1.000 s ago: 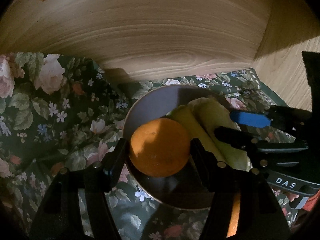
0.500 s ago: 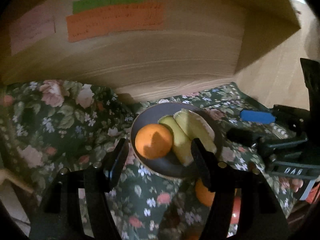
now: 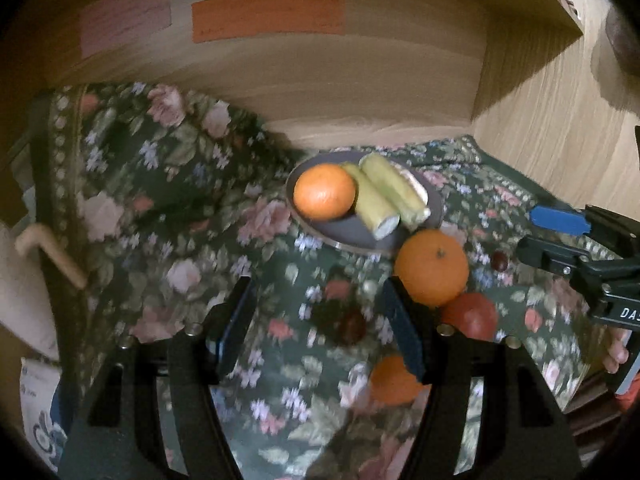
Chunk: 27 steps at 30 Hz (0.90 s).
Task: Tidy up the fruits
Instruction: 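Move the left tool toward a small tangerine while the right tool approaches the red tomato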
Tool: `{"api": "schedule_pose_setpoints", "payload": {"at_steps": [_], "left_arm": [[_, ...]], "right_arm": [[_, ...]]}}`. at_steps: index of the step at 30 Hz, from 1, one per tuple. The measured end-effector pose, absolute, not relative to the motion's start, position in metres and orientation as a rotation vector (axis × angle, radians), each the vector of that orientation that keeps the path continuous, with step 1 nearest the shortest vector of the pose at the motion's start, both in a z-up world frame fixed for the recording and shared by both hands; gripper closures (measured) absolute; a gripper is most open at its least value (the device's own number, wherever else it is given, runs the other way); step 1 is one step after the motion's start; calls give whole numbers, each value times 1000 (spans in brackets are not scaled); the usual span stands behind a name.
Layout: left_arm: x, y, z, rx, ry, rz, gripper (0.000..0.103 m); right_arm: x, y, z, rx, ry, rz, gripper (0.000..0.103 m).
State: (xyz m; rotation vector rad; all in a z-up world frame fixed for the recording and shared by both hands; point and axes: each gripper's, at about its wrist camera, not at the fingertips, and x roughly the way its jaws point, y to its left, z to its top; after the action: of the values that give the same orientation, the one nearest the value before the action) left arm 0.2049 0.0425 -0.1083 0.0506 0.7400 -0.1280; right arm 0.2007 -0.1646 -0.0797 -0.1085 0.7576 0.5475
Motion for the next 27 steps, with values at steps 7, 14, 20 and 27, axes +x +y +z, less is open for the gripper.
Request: {"api": "schedule_pose_setpoints", "payload": {"at_steps": [7, 14, 20, 27], "left_arm": [[183, 51, -130, 11, 793, -128, 38], [172, 55, -140, 12, 800, -119, 38], [159, 43, -141, 78, 784, -142, 38], [154, 30, -154, 102, 837, -200, 38]], "right_arm": [[181, -158, -110, -102, 822, 580, 46], [180, -149, -133, -91, 883, 613, 46], [190, -143, -139, -110, 890, 616, 46], [199, -149, -143, -47, 935, 676, 58]]}}
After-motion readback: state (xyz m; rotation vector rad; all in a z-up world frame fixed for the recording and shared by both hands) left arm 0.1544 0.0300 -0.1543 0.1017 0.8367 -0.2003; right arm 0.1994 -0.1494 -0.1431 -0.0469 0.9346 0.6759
